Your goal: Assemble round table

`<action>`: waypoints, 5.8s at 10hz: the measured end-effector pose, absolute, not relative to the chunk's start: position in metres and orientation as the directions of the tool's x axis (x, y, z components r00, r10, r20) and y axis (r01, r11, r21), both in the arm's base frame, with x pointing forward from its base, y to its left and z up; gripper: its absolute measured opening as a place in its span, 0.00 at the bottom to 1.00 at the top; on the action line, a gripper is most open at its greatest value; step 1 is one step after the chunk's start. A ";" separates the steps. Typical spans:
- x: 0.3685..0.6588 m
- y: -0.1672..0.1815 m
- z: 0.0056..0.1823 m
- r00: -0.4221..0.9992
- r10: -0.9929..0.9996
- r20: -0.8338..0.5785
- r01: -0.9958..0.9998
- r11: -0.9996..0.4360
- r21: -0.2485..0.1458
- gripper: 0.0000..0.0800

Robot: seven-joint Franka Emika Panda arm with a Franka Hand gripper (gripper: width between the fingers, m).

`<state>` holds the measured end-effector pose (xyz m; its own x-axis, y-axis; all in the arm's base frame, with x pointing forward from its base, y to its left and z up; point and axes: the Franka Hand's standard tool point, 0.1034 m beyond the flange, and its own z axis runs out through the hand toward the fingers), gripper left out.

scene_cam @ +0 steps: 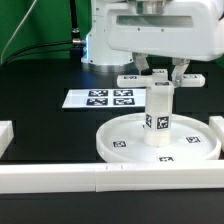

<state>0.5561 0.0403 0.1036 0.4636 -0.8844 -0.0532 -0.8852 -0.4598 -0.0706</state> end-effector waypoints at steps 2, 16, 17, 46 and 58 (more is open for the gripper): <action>0.556 0.040 0.104 0.309 -0.948 -0.074 -0.950 -0.305 -0.061 0.55; 0.562 0.046 0.125 0.546 -0.836 -0.051 -0.837 -0.543 -0.060 0.81; 0.567 0.049 0.131 0.620 -0.783 -0.048 -0.784 -0.617 -0.067 0.81; 0.565 0.049 0.130 0.117 0.992 -0.049 0.992 -0.113 0.063 0.81; 0.557 0.039 0.107 -0.102 0.991 -0.090 0.995 0.104 0.012 0.81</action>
Offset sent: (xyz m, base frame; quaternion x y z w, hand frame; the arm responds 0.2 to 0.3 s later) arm -0.0010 0.0021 0.0018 -0.0209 -0.0111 0.1284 0.9914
